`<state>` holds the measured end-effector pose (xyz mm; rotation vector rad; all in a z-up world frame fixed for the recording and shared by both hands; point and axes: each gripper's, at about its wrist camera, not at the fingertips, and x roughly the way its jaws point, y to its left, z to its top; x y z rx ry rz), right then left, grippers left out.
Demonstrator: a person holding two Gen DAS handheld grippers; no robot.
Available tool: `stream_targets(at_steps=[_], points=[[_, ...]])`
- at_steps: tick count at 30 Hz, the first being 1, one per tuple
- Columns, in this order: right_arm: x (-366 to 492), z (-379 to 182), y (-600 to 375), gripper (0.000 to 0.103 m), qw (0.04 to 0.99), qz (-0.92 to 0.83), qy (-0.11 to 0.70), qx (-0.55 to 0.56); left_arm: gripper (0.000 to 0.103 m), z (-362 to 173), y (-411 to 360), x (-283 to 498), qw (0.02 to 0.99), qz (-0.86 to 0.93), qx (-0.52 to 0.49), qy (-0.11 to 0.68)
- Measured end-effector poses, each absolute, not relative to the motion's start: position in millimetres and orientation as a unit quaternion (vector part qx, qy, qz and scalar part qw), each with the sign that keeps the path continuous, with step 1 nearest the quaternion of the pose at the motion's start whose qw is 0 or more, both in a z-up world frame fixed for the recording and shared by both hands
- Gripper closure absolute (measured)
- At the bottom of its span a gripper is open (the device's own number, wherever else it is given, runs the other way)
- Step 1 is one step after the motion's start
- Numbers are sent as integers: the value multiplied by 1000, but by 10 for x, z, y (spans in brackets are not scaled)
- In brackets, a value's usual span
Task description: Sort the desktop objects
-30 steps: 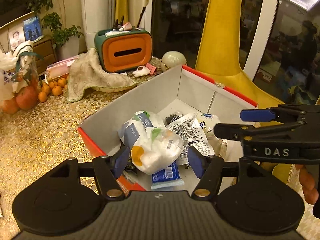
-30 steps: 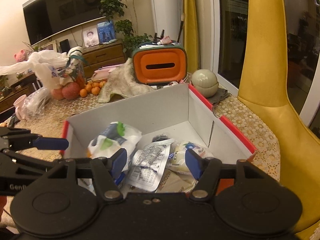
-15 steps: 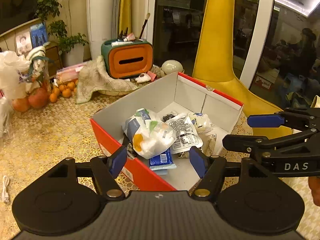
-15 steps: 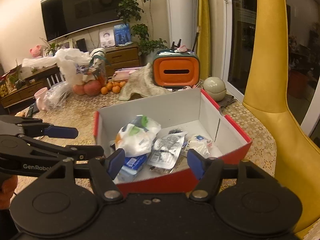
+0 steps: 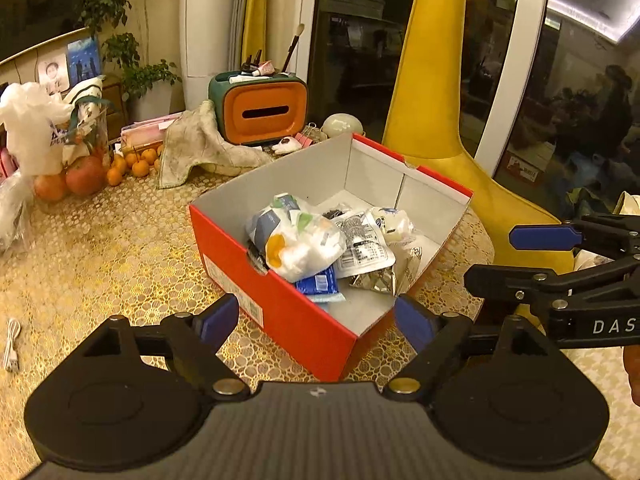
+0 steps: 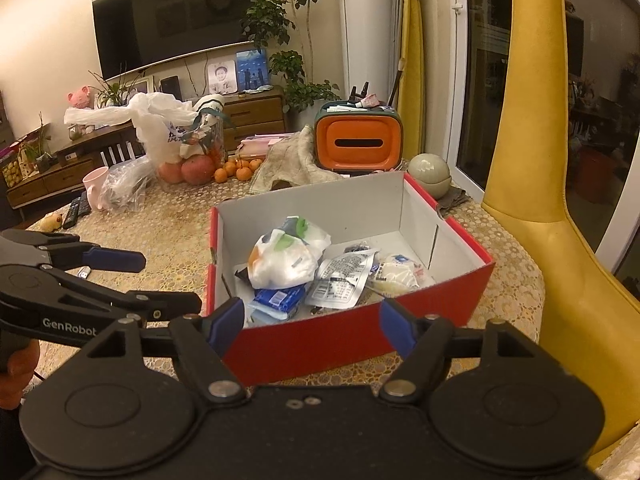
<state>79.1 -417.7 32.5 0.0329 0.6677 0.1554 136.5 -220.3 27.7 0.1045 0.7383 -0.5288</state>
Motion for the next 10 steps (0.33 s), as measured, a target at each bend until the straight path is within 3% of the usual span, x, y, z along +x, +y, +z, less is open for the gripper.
stream_targets(at_steps=[10], points=[[731,303,-4133,28,941,74,329,15,18,257,-2126,1275,898,-256,48,354]])
